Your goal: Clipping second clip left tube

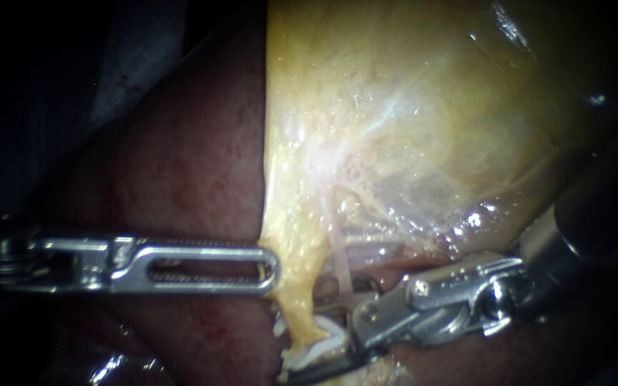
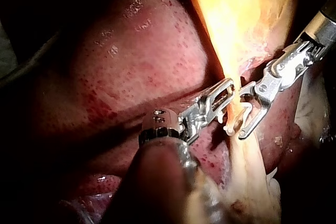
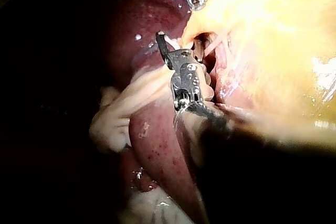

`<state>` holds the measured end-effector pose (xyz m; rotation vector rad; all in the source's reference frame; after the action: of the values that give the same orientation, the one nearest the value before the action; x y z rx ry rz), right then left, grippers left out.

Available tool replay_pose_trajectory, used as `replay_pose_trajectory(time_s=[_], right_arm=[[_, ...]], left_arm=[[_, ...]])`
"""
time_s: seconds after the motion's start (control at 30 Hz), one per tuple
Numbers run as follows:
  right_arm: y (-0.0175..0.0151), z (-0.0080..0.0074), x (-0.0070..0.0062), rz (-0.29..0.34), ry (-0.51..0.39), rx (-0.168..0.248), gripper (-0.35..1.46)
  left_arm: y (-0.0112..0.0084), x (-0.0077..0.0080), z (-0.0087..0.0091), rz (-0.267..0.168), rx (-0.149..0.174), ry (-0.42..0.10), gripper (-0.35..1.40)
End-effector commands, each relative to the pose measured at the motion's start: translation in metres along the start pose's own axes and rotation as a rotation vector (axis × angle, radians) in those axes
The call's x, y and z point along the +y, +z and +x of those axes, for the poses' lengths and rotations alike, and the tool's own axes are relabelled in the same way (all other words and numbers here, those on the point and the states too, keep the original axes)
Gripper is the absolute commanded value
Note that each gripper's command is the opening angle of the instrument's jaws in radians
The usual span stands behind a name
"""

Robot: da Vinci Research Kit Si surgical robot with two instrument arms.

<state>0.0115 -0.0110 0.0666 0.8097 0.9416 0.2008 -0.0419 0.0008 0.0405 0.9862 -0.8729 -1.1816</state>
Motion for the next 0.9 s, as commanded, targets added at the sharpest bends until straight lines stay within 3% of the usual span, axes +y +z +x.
replay_pose_trajectory(time_s=[0.03, 0.33, 0.5, 0.6, 0.9], right_arm=[[0.0, 0.0, 0.0001, -0.003, 0.003, 0.001, 0.45], [0.0002, 0.0001, 0.0009, -0.006, 0.052, 0.001, 0.29], [0.0001, -0.0001, 0.0016, -0.015, 0.094, -0.022, -0.13], [0.0, -0.0002, 0.0018, -0.026, 0.094, -0.046, -0.28], [-0.0001, -0.0003, 0.0018, -0.024, 0.092, -0.047, -0.32]], left_arm=[[0.0, 0.0, 0.0, 0.0, 0.0, 0.0, -0.06], [0.0, 0.0, 0.0, 0.0, 0.0, 0.0, -0.06], [0.0001, 0.0, 0.0, 0.0, 0.0, 0.0, -0.06], [0.0001, 0.0, 0.0, -0.001, 0.0, 0.0, -0.06], [0.0002, 0.0001, 0.0, -0.001, -0.001, 0.0, -0.06]])
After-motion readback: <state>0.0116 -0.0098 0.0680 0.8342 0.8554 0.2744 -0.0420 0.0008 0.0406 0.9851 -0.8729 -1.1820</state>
